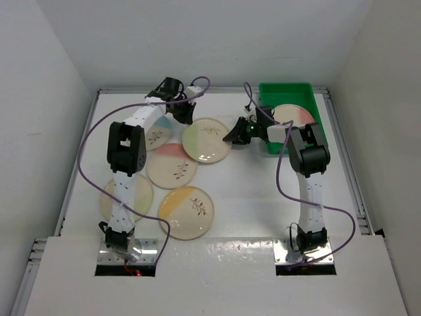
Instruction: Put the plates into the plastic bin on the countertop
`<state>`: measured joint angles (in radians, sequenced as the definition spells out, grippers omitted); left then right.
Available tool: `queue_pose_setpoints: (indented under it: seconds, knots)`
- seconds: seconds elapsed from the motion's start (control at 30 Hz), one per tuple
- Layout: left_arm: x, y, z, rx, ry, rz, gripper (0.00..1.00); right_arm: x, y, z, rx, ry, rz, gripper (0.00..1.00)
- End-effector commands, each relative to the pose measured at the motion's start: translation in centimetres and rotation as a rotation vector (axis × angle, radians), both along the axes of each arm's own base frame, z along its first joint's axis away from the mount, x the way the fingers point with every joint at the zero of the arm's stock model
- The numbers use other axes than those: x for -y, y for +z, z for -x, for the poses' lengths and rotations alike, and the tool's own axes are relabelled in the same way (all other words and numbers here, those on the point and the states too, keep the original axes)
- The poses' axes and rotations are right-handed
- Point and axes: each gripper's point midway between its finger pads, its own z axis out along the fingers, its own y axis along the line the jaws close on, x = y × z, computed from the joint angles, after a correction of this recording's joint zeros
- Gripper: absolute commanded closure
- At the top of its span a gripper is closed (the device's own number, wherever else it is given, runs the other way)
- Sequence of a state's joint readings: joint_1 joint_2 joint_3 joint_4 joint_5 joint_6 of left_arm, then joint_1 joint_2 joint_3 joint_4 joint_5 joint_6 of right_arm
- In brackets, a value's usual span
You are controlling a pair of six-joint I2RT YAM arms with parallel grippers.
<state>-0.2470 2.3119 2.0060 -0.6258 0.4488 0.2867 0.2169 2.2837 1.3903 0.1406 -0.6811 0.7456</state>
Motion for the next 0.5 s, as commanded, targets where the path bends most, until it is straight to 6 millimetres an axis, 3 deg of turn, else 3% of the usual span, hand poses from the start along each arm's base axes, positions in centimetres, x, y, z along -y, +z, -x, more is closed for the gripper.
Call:
queue_pose_setpoints:
  seconds: [0.0,0.1,0.13,0.2,0.23,0.27,0.3,0.37,0.47]
  knots:
    - [2.0,0.9,-0.4,0.033,-0.041,0.07,1.0,-1.6,1.6,1.5,0.009,0.062,-0.073,0.82]
    - [2.1,1.1,-0.5,0.042,-0.042,0.072,1.0,-0.7,3.7,1.0,0.061,0.045,-0.064,1.0]
    - [2.1,1.1,-0.5,0.042,-0.042,0.072,1.0,-0.3,5.5,0.7,0.095,0.031,-0.064,1.0]
    - [2.2,2.8,-0.7,0.068,-0.035,0.084,1.0,0.4,6.8,0.1,0.12,0.011,-0.067,1.0]
    - [2.2,2.8,-0.7,0.06,-0.025,0.091,0.98,0.3,9.2,-0.1,0.167,0.009,-0.077,1.0]
    - [1.8,3.7,-0.8,0.065,-0.011,0.107,0.89,0.6,10.1,-0.4,0.183,0.002,-0.079,1.0]
    - [1.3,5.3,-1.1,0.09,-0.013,0.13,0.71,1.3,12.1,-0.9,0.216,-0.02,-0.089,1.0]
    - [-0.2,6.6,-1.5,0.087,0.03,0.164,0.59,2.0,14.4,-1.1,0.258,-0.056,-0.092,1.0]
    - [-1.7,9.0,-2.0,0.123,0.069,0.182,0.45,5.0,18.3,-1.5,0.311,-0.175,-0.119,1.0]
